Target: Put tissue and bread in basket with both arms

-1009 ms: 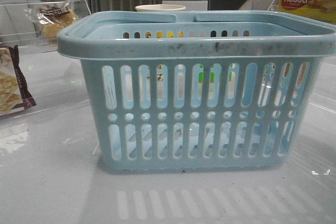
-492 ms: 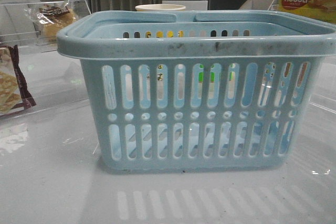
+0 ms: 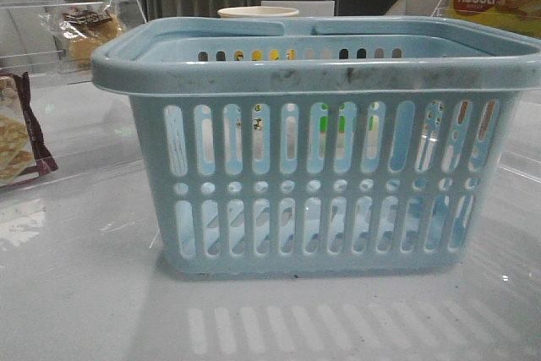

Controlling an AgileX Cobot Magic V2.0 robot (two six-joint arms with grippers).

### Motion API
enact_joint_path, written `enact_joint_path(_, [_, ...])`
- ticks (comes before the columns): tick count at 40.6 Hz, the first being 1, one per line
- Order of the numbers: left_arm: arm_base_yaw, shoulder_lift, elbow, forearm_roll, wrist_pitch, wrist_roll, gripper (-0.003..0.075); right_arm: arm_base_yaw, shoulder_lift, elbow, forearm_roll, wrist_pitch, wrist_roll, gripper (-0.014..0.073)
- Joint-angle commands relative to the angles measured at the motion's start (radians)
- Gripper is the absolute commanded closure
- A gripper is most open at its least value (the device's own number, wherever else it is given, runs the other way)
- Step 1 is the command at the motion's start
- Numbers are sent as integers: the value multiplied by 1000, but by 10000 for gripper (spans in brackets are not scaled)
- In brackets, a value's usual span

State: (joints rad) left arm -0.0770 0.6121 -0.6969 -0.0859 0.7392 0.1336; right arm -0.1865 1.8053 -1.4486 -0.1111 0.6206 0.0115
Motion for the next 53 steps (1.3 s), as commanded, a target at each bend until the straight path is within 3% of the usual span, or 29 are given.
enact_joint_path(1, [-5, 8, -30, -13, -77, 0, 267, -8, -29, -38, -19, -76, -12, 77])
enact_joint_path(4, [-5, 8, -30, -13, -77, 0, 267, -8, -19, -38, -19, -86, -12, 128])
enact_joint_path(11, [-5, 8, -30, -13, -77, 0, 267, -8, -15, -39, -19, -89, -12, 351])
enact_joint_path(15, [-5, 8, -30, -13, -77, 0, 267, -5, -38, -40, -7, -87, -12, 403])
enact_joint_path(25, [-5, 8, -30, -13, -77, 0, 267, 45, -199, -40, 8, -104, -12, 401])
enact_joint_path(32, [-5, 8, -30, -13, -77, 0, 267, 141, -344, -40, 8, -104, -12, 401])
enact_joint_path(42, [-5, 8, -30, -13, -77, 0, 267, 388, -490, -1, 24, -53, -12, 401])
enact_joint_path(53, [-5, 8, -30, -13, -77, 0, 267, 674, -480, 135, 111, -15, -12, 398])
